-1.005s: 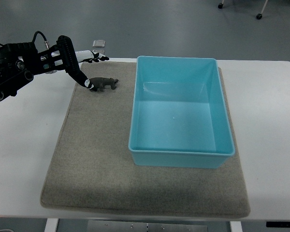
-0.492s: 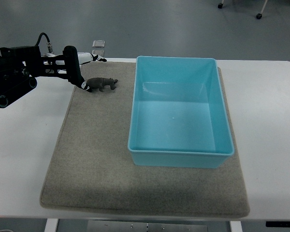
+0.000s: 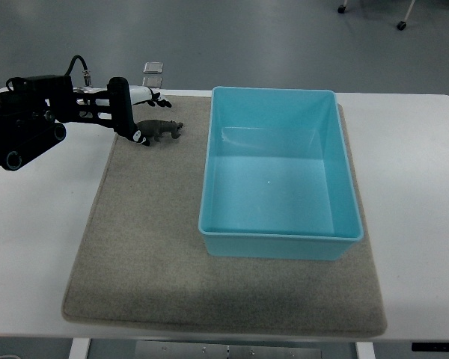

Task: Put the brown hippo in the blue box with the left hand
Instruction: 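Close the left hand fingers around the brown hippo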

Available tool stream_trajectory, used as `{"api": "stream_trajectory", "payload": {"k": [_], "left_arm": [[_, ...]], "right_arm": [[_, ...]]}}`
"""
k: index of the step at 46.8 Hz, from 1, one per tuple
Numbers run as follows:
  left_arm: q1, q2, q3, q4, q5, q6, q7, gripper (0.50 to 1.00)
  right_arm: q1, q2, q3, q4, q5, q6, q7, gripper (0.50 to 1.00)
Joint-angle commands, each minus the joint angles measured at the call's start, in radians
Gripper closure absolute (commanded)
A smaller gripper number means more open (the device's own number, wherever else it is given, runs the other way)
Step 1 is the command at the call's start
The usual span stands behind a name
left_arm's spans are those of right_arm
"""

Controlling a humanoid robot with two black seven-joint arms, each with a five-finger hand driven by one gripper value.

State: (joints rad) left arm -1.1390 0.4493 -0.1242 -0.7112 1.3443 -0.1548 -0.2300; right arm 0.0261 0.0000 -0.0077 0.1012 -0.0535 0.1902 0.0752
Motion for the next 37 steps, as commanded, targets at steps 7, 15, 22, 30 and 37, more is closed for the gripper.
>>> {"api": "stream_trajectory", "payload": {"k": [7,15,22,30,37], "left_arm": [[0.010,-0.006,0.003,0.003,0.019,0.026,0.001,0.647],[0.010,-0.006,0.018,0.001,0.026,0.050,0.003,0.673],[0.012,-0.006,0.023,0.001,0.026,0.052,0.003,0.718],[0.010,-0.006,0.037,0.001,0.026,0.052,0.003,0.763],[0.010,-0.006,0.037,0.001,0.026,0.052,0.003,0.763]], "right_arm": [[0.000,0.000,0.000,0.000,0.000,0.000,0.000,0.564],[0.000,0.000,0.000,0.000,0.000,0.000,0.000,0.564],[0.000,0.000,0.000,0.000,0.000,0.000,0.000,0.564],[0.000,0.000,0.000,0.000,0.000,0.000,0.000,0.564],[0.000,0.000,0.000,0.000,0.000,0.000,0.000,0.564]]}}
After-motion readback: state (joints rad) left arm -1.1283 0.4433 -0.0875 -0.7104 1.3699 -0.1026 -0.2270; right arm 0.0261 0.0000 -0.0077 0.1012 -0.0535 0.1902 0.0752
